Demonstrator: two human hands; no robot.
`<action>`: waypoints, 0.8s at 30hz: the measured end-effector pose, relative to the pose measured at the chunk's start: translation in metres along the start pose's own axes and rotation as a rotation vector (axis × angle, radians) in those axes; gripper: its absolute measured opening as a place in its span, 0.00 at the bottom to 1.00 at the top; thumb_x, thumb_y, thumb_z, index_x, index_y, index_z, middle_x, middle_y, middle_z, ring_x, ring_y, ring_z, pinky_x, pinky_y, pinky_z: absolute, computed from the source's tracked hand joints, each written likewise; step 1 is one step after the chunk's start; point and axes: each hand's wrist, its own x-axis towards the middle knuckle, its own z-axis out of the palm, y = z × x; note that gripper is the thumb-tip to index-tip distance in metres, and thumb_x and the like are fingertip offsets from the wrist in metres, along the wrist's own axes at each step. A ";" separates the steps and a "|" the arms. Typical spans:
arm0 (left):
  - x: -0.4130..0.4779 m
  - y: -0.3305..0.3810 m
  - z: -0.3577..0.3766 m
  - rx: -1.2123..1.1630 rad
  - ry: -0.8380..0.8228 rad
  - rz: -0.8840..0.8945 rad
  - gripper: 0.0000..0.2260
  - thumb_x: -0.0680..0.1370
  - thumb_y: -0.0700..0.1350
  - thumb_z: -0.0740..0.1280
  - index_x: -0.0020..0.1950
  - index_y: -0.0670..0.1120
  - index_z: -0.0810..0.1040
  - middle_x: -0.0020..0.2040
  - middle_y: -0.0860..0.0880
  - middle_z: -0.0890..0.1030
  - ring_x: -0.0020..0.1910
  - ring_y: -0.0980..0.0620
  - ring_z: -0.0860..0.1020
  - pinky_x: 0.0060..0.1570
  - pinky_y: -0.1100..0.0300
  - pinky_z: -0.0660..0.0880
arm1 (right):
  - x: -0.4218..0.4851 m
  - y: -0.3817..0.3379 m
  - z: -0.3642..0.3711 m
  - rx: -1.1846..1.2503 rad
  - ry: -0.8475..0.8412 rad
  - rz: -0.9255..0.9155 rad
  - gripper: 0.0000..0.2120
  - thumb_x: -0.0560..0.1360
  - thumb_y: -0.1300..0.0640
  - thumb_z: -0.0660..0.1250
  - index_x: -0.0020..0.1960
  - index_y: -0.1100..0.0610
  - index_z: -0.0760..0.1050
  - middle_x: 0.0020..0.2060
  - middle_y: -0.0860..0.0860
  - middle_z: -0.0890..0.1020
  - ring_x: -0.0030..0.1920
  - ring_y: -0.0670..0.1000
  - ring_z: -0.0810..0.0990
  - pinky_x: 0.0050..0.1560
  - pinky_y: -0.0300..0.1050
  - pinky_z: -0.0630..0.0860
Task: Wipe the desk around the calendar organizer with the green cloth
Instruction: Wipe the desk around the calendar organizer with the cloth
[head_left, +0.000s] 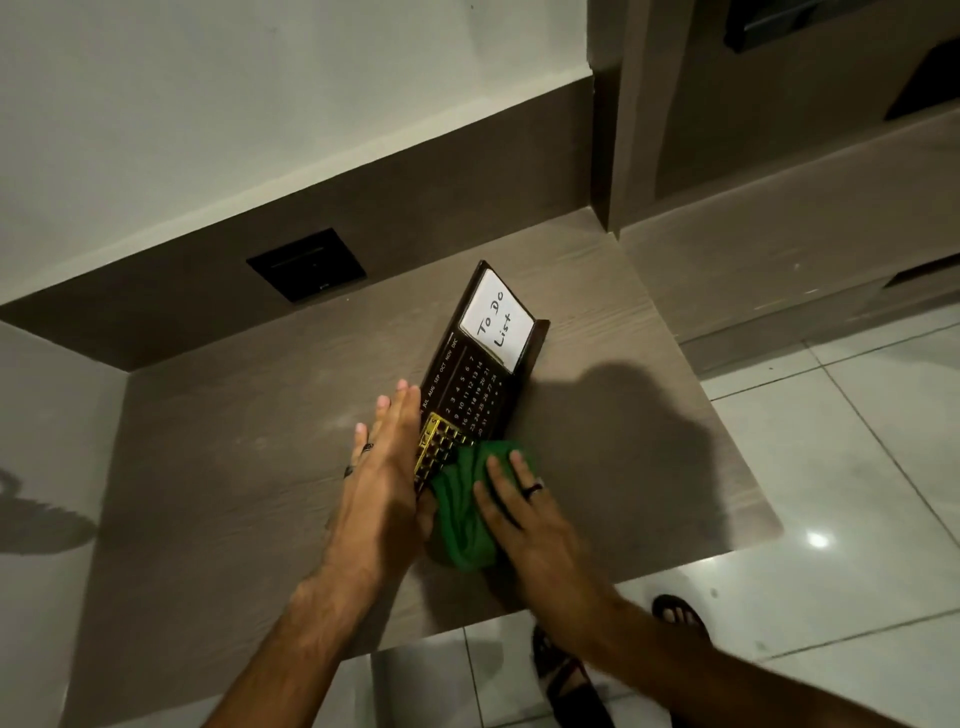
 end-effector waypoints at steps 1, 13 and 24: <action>-0.001 0.001 -0.001 0.013 0.003 0.004 0.45 0.72 0.31 0.69 0.79 0.48 0.43 0.79 0.52 0.46 0.78 0.52 0.42 0.77 0.52 0.40 | 0.012 0.015 -0.009 -0.015 0.006 0.010 0.44 0.56 0.63 0.79 0.71 0.59 0.69 0.72 0.60 0.69 0.72 0.63 0.60 0.65 0.61 0.67; -0.003 0.002 -0.003 0.058 -0.034 0.029 0.46 0.72 0.32 0.70 0.79 0.48 0.43 0.79 0.52 0.45 0.78 0.53 0.41 0.77 0.52 0.39 | 0.094 0.080 -0.046 -0.066 0.169 0.347 0.31 0.76 0.61 0.54 0.78 0.62 0.49 0.78 0.61 0.52 0.76 0.65 0.49 0.74 0.61 0.55; 0.000 0.003 -0.002 0.053 -0.018 0.011 0.47 0.71 0.32 0.70 0.78 0.49 0.42 0.79 0.52 0.45 0.78 0.53 0.42 0.77 0.49 0.41 | 0.104 0.098 -0.077 0.623 0.533 0.516 0.36 0.71 0.76 0.57 0.77 0.62 0.55 0.77 0.62 0.56 0.77 0.60 0.52 0.74 0.41 0.47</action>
